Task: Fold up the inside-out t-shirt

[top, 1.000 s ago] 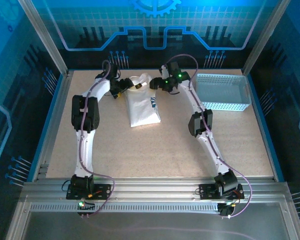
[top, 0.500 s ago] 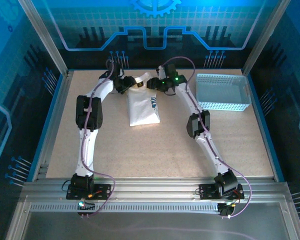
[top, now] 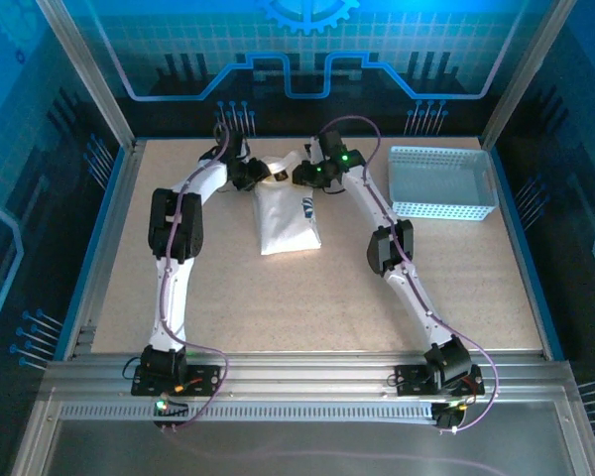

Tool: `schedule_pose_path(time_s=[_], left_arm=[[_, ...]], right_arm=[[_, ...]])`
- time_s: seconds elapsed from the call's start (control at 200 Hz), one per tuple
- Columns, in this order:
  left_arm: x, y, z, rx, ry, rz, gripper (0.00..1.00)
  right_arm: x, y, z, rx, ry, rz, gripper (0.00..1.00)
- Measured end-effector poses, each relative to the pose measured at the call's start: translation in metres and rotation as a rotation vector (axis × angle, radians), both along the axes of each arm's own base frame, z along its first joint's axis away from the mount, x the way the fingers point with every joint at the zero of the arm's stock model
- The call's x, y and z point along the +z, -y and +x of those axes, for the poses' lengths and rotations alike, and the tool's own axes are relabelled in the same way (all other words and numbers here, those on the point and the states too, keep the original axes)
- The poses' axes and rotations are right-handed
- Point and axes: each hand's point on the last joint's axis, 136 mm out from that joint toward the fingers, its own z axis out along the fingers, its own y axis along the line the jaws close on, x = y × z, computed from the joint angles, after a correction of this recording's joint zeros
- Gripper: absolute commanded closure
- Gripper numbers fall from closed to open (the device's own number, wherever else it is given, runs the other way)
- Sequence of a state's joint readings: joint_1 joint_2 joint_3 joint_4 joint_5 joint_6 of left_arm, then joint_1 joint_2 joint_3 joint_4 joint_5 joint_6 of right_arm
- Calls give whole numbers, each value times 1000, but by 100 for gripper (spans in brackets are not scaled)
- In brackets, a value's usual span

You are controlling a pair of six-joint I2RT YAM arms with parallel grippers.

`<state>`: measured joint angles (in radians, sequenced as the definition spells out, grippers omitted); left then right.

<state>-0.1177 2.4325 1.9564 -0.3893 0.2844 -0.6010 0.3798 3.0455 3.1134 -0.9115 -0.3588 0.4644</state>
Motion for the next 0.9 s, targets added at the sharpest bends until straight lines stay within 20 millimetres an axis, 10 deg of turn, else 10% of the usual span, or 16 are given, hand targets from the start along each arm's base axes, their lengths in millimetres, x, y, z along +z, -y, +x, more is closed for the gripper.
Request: schedule_pose_path(time_s=[0.425,0.9], left_arm=[[7,17,-72,-27,-42,-9,47],[68,2,-113,-16,28,71,18]], right_arm=[[21,20,-69,137,-40,-394,38],[143,78,-123,173,-11,-558,32]])
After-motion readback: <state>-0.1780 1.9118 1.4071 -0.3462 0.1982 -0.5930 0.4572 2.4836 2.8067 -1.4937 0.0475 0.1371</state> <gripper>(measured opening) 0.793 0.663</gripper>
